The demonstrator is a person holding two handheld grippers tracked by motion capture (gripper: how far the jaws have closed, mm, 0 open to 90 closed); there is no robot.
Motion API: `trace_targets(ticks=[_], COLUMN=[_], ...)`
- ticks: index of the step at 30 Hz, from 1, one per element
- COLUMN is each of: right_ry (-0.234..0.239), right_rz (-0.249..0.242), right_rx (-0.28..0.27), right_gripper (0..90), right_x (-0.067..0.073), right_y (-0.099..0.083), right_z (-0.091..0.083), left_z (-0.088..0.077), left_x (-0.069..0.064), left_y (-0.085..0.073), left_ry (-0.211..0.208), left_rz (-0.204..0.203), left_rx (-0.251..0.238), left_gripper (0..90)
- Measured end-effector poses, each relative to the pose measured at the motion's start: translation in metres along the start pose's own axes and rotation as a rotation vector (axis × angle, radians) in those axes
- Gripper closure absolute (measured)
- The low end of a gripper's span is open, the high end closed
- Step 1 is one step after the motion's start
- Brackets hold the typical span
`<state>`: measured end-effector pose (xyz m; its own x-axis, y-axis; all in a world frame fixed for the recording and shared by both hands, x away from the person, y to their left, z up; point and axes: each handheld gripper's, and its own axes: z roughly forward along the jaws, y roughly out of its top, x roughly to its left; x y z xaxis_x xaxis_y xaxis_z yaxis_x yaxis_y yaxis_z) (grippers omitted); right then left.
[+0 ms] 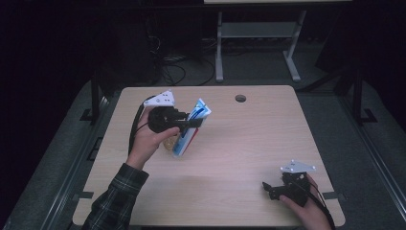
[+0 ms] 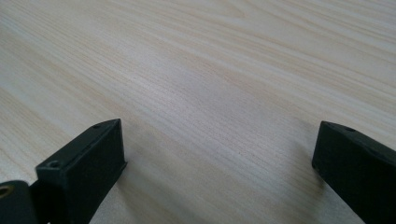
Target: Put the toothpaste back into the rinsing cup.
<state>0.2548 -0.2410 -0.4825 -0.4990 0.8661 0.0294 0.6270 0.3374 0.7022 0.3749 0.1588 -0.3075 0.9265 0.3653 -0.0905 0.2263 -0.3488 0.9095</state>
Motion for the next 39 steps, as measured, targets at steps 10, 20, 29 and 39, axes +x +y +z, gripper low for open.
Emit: trace_targets(ticks=[10,20,29,39], right_ry=[0.0,0.0,-0.001,-0.002], right_rz=[-0.001,-0.001,-0.001,-0.001], right_rx=[0.0,0.0,0.0,0.0], right_gripper=[1.9,1.9,1.9,1.9], right_x=[0.0,0.0,0.0,0.0], right_y=[0.0,0.0,0.0,0.0], right_z=[0.0,0.0,0.0,0.0], left_z=[-0.006,-0.015,-0.022,-0.021], left_x=[0.011,0.027,0.044,0.061], left_y=[0.015,0.029,0.032,0.023], left_ry=[0.02,0.05,0.065,0.088], left_rz=[0.015,0.03,0.046,0.07], left_rx=[0.001,0.002,-0.011,-0.005], left_gripper=[73.2,73.3,73.2,73.1])
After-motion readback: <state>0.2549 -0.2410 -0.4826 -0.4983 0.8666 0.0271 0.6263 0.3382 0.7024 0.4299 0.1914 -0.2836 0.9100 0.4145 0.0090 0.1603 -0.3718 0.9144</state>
